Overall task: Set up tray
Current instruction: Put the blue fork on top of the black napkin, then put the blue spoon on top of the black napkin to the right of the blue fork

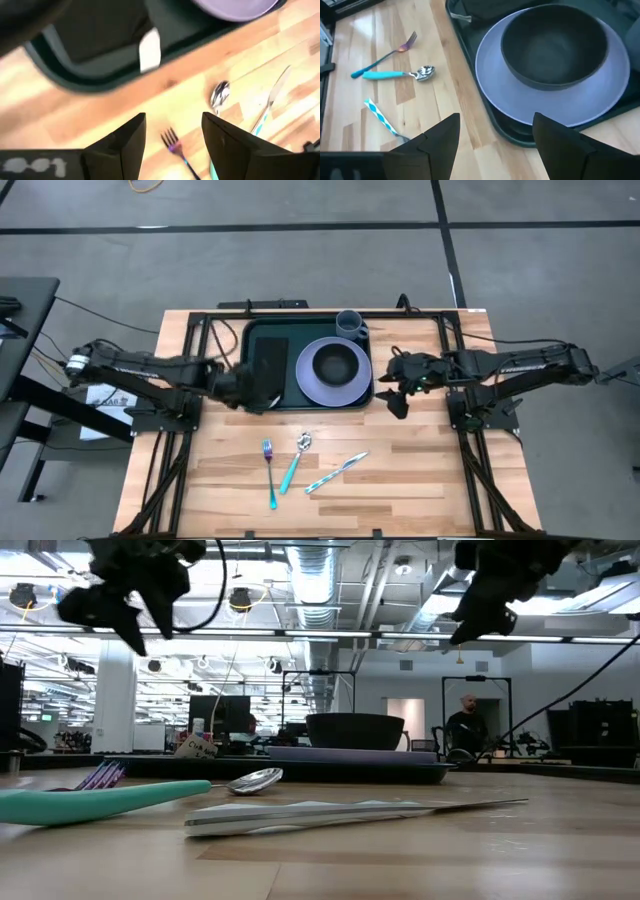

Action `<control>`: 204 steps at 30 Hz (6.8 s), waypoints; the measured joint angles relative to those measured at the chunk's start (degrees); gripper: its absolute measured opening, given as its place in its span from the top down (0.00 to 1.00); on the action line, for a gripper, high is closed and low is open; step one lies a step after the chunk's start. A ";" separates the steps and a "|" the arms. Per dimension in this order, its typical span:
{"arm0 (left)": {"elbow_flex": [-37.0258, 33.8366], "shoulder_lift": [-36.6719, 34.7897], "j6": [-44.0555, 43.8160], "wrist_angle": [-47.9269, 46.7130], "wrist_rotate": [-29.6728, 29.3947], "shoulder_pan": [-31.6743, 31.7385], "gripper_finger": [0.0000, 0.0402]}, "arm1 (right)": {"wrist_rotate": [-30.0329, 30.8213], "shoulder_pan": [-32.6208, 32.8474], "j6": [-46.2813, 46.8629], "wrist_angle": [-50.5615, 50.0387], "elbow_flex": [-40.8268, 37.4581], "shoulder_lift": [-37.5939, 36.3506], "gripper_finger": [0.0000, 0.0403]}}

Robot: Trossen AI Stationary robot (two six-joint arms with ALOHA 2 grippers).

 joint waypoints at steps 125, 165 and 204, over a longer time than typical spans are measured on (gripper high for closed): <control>-13.88 -5.29 8.25 7.25 -6.15 26.14 1.00 | 0.48 -0.07 -10.72 -0.39 -0.72 -3.58 0.41; -13.81 16.95 30.99 25.38 3.13 42.16 0.92 | 0.47 -2.72 -6.44 -0.39 -0.72 -3.58 0.41; 8.50 27.75 -2.43 20.28 6.11 -10.14 0.88 | 0.38 -2.58 -6.94 -7.38 -0.72 -3.57 0.41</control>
